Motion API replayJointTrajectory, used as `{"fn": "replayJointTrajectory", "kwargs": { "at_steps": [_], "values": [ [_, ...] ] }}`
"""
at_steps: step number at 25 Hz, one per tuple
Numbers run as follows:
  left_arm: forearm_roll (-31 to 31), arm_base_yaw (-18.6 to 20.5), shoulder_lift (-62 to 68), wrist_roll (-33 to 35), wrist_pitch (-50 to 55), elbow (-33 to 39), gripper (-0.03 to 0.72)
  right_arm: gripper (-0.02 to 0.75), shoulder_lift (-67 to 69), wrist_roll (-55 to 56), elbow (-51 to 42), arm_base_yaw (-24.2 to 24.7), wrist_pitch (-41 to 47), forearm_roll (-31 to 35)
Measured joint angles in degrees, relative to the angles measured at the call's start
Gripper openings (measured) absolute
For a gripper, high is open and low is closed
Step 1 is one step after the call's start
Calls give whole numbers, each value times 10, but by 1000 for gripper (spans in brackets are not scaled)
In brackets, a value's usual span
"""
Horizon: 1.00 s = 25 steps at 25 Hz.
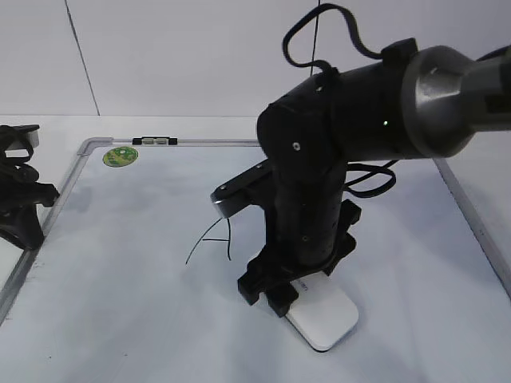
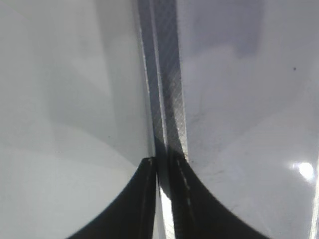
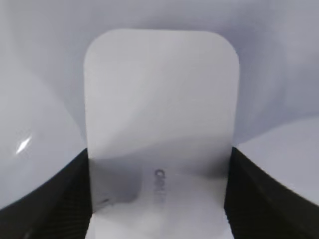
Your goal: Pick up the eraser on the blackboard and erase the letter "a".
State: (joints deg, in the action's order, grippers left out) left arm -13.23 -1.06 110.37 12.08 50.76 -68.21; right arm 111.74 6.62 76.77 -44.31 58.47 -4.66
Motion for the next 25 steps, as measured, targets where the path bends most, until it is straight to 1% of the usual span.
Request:
{"fn": "replayJointTrajectory", "kwargs": {
  "at_steps": [4, 12, 15, 19, 25],
  "values": [
    [0, 0, 1, 0, 0, 0, 64, 564, 1, 0, 1, -27, 1, 1],
    [0, 0, 1, 0, -1, 0, 64, 564, 1, 38, 1, -20, 8, -22],
    [0, 0, 1, 0, -1, 0, 65, 564, 1, 43, 1, 1, 10, -22],
    [0, 0, 1, 0, -1, 0, 66, 564, 1, 47, 1, 47, 12, -36],
    [0, 0, 1, 0, -1, 0, 67, 564, 1, 47, 1, 123, 18, -75]
  ]
}}
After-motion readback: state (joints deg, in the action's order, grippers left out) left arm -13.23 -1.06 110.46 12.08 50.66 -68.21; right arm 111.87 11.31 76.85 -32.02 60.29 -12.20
